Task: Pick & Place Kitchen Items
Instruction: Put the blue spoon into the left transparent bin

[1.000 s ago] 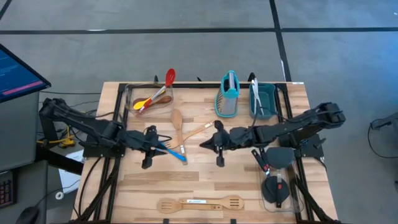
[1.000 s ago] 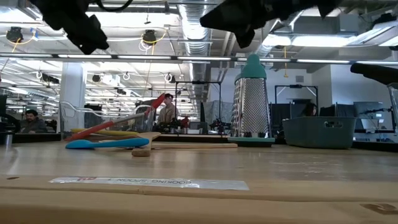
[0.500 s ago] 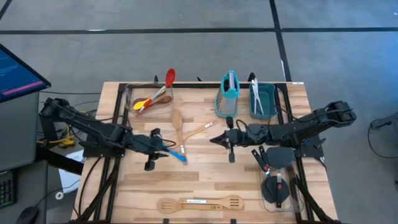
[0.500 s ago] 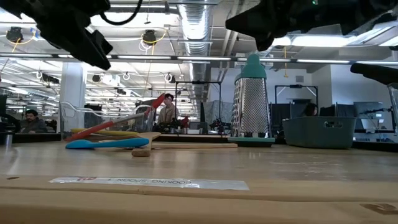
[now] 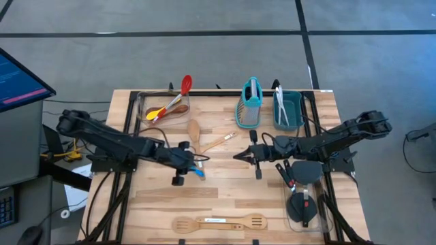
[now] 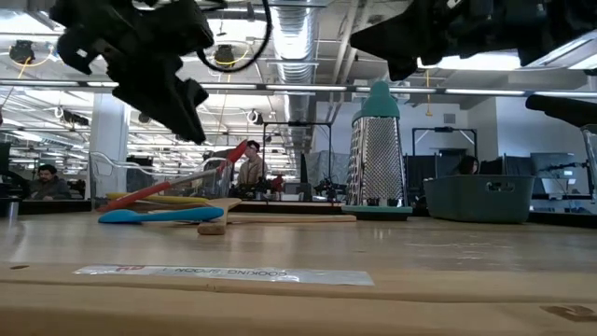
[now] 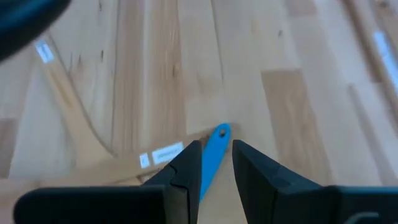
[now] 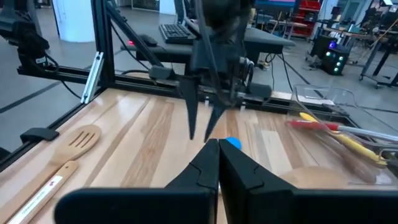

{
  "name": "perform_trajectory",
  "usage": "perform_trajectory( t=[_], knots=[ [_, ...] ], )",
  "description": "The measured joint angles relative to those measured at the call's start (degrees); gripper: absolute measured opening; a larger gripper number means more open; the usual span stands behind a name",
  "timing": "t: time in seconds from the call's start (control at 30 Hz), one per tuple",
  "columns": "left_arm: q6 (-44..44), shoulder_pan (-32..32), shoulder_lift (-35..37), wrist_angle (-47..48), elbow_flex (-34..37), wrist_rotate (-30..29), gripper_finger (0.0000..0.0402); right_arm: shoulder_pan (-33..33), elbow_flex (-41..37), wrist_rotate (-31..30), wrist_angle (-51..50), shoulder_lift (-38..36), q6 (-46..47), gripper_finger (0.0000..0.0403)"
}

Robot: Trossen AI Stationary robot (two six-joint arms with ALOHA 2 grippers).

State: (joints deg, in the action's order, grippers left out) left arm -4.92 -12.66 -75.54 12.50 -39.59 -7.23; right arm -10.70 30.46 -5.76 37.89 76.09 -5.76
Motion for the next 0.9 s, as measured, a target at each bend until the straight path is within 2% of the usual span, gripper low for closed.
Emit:
perform_trajectory(
  t=[0.17, 0.33, 0.6, 0.9],
  knots=[
    [4.0, 0.8, -4.0, 5.6, -3.5, 0.1, 0.0076, 0.3, 0.0, 0.1, -1.5, 0.0, -0.2, 0.0],
    [10.0, 0.8, -5.7, 5.6, -4.5, 0.1, 0.0076, 1.2, 0.0, 0.8, -2.1, 0.0, 0.2, 0.0],
    [9.2, 0.8, -5.6, 5.9, -4.5, 0.0, 0.0079, 1.9, 0.0, 1.5, -3.1, 0.0, 1.3, 0.0],
    [9.1, 0.8, -5.6, 5.8, -3.9, -0.1, 0.0127, 1.9, 0.0, 1.5, -3.1, 0.0, 2.8, 0.0]
  ],
)
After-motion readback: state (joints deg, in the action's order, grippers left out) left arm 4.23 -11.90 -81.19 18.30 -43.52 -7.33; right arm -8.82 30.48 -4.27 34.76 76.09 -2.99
